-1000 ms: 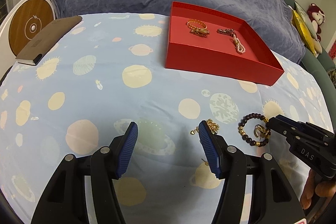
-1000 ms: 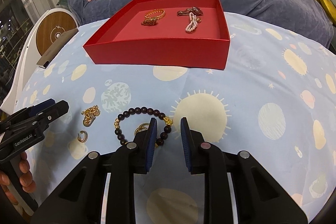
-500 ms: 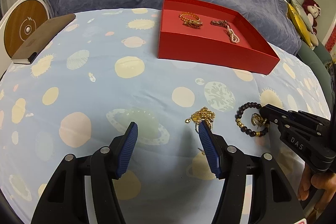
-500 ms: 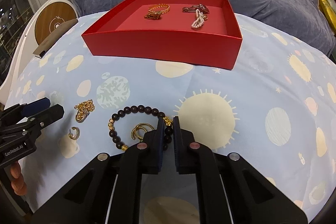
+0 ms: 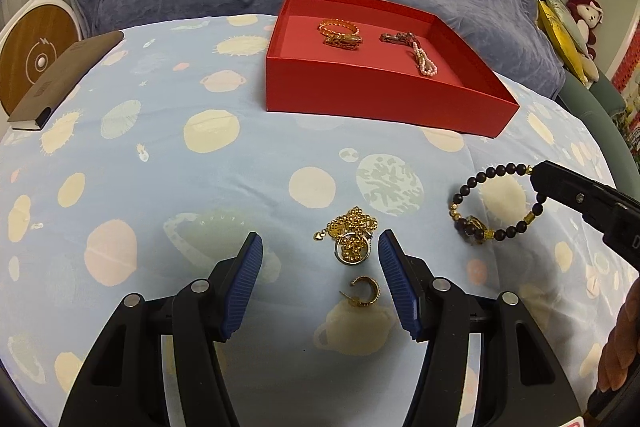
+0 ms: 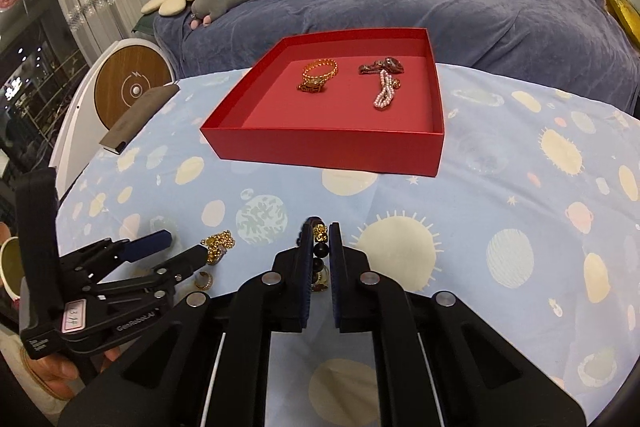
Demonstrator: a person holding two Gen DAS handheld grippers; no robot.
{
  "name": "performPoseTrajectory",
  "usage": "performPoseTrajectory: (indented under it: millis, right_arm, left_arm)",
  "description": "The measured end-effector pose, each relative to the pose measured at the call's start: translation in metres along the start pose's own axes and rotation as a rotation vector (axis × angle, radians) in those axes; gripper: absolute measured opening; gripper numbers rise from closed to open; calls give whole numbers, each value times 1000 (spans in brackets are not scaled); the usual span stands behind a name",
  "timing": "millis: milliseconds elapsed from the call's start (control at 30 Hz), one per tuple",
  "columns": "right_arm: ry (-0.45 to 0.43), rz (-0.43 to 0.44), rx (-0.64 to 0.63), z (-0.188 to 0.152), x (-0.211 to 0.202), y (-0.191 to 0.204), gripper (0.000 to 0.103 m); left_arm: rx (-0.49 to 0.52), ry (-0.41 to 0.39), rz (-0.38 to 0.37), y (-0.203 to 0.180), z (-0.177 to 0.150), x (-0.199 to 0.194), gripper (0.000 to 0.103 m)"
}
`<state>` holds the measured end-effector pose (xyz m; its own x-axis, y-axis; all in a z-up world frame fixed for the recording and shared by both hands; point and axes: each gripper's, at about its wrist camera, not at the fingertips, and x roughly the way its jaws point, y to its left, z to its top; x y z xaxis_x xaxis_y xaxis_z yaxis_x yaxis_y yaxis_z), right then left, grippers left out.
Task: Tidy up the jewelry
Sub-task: 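Grasp the gold brooch chain with the left tool while the right tool holds the bracelet, then carry brooch and bracelet into the red box and open both tools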
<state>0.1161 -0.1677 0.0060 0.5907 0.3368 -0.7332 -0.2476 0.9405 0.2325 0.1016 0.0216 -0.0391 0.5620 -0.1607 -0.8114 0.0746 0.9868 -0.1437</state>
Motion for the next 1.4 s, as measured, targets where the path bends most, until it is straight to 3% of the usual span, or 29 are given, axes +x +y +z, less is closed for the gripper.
performPoseTrajectory:
  millis: [333,433,500,567,633,867,1067,1400]
  right_arm:
    - [16,51,-2,-11,-9,7,7]
    - [10,63,3,-10,-14,7,7]
    - [10,65,10,-10,-15,5,7]
    - [10,66,17,-10,-15,3,7]
    - [10,66,22,-9,-16,1,7]
    - [-3,70,24,-6,-19,0,7]
    - [-25,85,29,-2,-27,1,7]
    - [-69,113,23,7,-46,4,7]
  left_arm:
    - [12,-18,12,-13,7,18,56]
    - [20,-25,8,-16,8,20,44]
    - [27,-27,4,-19,9,21,32]
    - [35,-26,-5,-21,9,21,12]
    - [36,-26,-15,-22,8,21,5]
    - [-9,-44,-82,-13,15,4,2]
    - [-50,-103,-127,0,29,-29,2]
    - [-76,-145,-152,9,38,-56,2]
